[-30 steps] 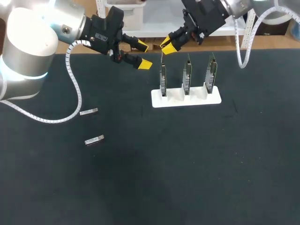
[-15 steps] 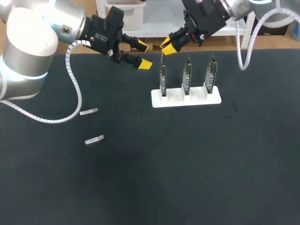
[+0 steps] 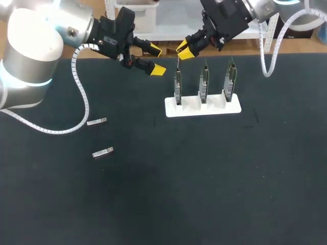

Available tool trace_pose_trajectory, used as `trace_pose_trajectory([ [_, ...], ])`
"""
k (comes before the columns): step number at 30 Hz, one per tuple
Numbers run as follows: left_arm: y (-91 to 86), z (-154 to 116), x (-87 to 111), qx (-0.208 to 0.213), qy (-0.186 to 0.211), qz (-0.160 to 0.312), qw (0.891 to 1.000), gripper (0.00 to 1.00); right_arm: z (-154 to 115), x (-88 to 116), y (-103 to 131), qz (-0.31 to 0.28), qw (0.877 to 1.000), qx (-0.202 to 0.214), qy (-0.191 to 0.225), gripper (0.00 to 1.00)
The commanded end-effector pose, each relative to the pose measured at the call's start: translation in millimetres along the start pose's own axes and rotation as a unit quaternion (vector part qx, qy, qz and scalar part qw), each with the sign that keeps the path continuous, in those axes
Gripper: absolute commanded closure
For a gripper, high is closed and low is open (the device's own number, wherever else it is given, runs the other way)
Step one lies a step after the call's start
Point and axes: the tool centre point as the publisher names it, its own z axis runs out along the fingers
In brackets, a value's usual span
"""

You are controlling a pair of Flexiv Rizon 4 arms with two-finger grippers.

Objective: Pick up the optical module with the left hand, and insert it into the network port with the right hand.

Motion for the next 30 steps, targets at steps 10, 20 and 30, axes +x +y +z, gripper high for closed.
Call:
trace_pose_trajectory([
  [10,1.1,0.9,-1.7,0.000,0.004,-0.002,1.000,0.00,1.5,-3.8,4.3,-0.001,1.000,0.008,-0.007,1.00],
  [20,1.1,0.9,-1.7,0.000,0.004,-0.002,1.000,0.00,3.2,-0.5,4.1,-0.006,1.000,0.011,0.003,1.00],
  [30,1.1,0.9,-1.7,0.000,0.004,-0.002,1.000,0.00,6.2,-1.8,3.5,-0.007,1.000,0.013,0.002,1.00],
])
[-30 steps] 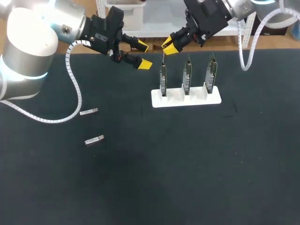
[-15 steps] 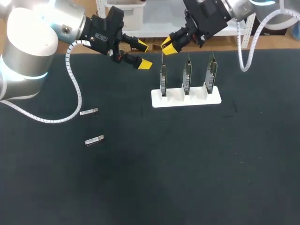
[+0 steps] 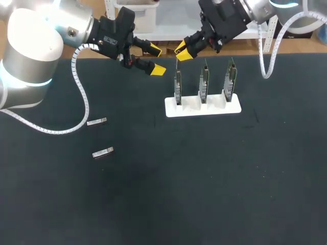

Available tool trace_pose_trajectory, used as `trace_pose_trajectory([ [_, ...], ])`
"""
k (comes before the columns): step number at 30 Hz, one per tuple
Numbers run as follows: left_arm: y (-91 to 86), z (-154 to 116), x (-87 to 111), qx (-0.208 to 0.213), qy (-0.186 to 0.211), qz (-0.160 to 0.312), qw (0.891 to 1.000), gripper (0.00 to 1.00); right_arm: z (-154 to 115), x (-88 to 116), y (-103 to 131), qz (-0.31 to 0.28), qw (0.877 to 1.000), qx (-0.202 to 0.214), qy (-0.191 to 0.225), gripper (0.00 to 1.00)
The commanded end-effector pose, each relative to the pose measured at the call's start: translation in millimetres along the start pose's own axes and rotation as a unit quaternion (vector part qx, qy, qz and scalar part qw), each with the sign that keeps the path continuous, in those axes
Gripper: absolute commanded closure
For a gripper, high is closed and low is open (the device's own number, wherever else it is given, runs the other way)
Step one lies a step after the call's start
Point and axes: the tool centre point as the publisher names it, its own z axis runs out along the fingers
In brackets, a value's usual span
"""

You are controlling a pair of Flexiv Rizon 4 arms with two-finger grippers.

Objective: Pick up the optical module with the left hand, and insert it into the network port with the right hand.

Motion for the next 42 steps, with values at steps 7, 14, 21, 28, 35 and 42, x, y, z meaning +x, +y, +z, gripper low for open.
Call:
trace_pose_trajectory([
  [7,1.1,0.9,-1.7,0.000,0.004,-0.002,1.000,0.00,1.9,1.2,1.2,-0.001,1.000,0.006,0.003,1.00],
  [14,1.1,0.9,-1.7,0.000,0.004,-0.002,1.000,0.00,-1.3,-0.2,-0.8,-0.002,1.000,0.009,0.000,1.00],
  [21,1.1,0.9,-1.7,0.000,0.004,-0.002,1.000,0.00,0.2,2.3,-0.8,-0.001,1.000,0.009,0.002,1.00],
  [28,1.1,0.9,-1.7,0.000,0.004,-0.002,1.000,0.00,1.9,6.0,-0.9,0.001,1.000,0.004,0.007,1.00],
  [35,1.1,0.9,-1.7,0.000,0.004,-0.002,1.000,0.00,2.6,5.5,-0.8,-0.013,1.000,0.000,0.016,1.00],
  [42,1.1,0.9,-1.7,0.000,0.004,-0.002,1.000,0.00,-2.9,-0.3,-1.9,-0.020,1.000,0.001,0.011,1.00],
])
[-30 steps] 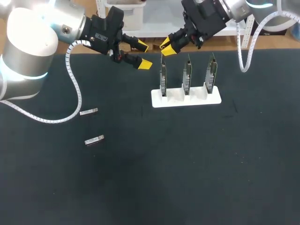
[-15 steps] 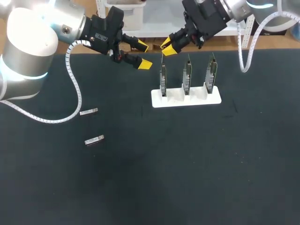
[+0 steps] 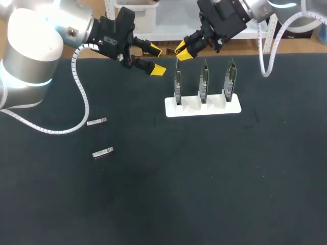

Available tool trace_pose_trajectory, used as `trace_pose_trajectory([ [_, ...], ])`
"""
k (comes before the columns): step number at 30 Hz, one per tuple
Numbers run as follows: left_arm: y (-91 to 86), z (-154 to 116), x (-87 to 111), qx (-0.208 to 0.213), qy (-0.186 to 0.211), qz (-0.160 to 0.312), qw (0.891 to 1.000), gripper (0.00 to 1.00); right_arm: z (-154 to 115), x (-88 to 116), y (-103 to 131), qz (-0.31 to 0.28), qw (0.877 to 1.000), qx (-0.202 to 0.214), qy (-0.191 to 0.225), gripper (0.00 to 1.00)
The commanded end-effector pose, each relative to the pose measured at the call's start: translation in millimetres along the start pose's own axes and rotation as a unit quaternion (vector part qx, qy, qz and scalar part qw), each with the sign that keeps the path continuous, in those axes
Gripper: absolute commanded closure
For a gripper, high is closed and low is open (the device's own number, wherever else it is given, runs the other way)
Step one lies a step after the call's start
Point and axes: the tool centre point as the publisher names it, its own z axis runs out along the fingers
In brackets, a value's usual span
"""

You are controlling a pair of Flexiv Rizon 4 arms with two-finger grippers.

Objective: Pick up the optical module with the left hand, and insert it into the network port with the right hand.

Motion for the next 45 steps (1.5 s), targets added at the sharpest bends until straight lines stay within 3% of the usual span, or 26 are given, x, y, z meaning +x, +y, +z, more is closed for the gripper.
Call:
trace_pose_trajectory([
  [1,1.1,0.9,-1.7,0.000,0.004,-0.002,1.000,0.00,-1.8,-0.3,-0.3,-0.002,1.000,-0.001,-0.002,1.00],
  [45,1.1,0.9,-1.7,0.000,0.004,-0.002,1.000,0.00,3.1,1.1,2.0,-0.014,1.000,0.001,0.011,1.00],
])
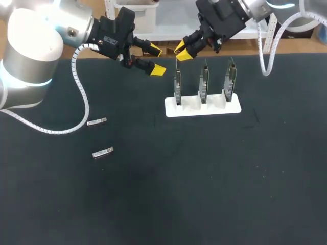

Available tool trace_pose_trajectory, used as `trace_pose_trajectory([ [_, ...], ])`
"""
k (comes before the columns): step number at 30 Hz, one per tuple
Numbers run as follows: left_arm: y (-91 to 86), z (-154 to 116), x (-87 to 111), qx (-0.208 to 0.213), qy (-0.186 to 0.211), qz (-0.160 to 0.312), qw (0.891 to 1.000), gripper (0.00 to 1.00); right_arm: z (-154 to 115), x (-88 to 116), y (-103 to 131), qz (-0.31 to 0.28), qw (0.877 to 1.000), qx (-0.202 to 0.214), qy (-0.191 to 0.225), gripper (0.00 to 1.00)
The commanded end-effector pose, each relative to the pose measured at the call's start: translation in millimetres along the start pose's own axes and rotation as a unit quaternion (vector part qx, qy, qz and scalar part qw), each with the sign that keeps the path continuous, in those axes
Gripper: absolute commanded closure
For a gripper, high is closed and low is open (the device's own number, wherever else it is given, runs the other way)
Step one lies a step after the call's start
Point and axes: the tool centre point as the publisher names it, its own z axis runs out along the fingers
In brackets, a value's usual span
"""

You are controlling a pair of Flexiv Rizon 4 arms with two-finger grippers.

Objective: Pick up the optical module with the left hand, and insert it into the network port with the right hand.

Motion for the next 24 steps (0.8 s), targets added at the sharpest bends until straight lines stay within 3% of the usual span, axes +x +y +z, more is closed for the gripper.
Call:
trace_pose_trajectory([
  [1,1.1,0.9,-1.7,0.000,0.004,-0.002,1.000,0.00,1.0,1.0,2.3,-0.002,1.000,0.001,0.000,1.00],
  [24,1.1,0.9,-1.7,0.000,0.004,-0.002,1.000,0.00,1.2,0.9,0.1,-0.003,1.000,0.008,-0.001,1.00],
])
